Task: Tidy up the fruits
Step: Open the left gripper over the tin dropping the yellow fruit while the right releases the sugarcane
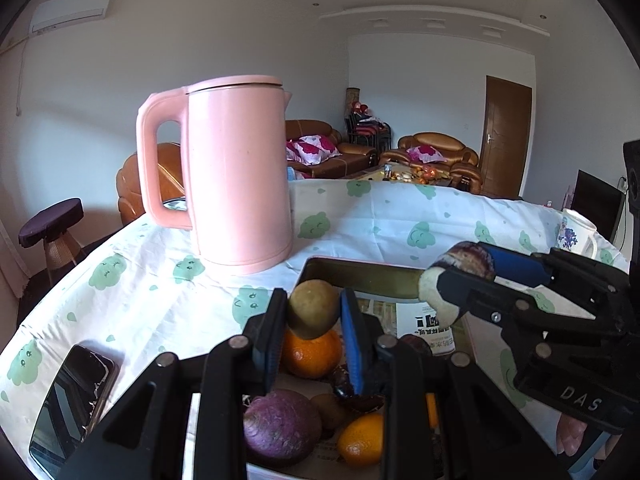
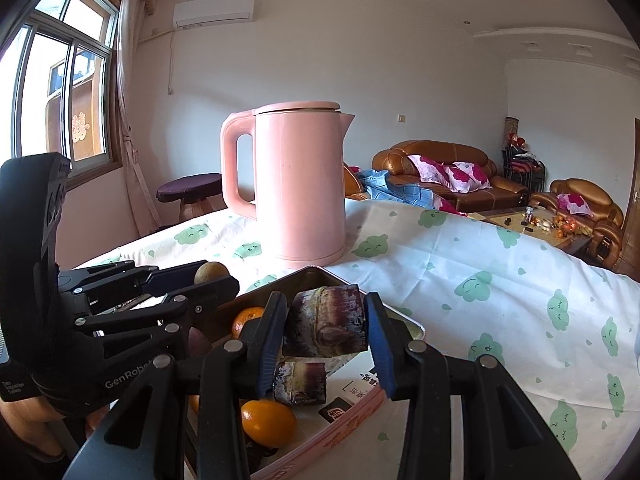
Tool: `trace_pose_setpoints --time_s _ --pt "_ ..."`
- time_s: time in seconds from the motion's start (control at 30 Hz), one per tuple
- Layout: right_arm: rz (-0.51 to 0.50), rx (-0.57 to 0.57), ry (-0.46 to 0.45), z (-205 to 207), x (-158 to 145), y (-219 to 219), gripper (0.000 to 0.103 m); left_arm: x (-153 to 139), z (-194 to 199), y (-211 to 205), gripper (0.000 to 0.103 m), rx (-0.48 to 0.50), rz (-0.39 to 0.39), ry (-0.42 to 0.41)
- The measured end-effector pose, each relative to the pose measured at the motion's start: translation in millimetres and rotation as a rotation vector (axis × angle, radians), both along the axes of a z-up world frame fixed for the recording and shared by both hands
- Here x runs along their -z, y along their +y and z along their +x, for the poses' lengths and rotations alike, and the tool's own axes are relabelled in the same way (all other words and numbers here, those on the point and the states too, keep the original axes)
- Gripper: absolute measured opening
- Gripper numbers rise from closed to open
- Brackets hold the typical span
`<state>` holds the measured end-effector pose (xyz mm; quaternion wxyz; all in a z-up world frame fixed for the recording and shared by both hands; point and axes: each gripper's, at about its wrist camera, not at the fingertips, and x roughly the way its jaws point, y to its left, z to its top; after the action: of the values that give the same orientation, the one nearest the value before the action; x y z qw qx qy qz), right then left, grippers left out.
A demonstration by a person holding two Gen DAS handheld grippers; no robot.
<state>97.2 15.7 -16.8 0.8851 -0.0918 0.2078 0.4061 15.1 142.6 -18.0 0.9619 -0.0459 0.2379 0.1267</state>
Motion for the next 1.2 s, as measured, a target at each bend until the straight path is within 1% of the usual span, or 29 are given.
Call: trace_pose_setpoints --time_s 0.57,0.8,1.2 --pt "-0.021 -0.008 0.032 -0.6 11.8 8.2 0.042 9.3 5.4 5.7 0.028 0.003 -0.005 0.04" --pt "-0.04 -0.018 0.049 -0.5 17.4 11.7 0.042 16.0 8.7 6.2 0.028 0.011 -0.009 0.07" --pt "-0.063 -0.032 0.091 3.0 25.0 13.5 0.042 17.3 8.9 3.1 0.029 0.021 -0.005 0.079"
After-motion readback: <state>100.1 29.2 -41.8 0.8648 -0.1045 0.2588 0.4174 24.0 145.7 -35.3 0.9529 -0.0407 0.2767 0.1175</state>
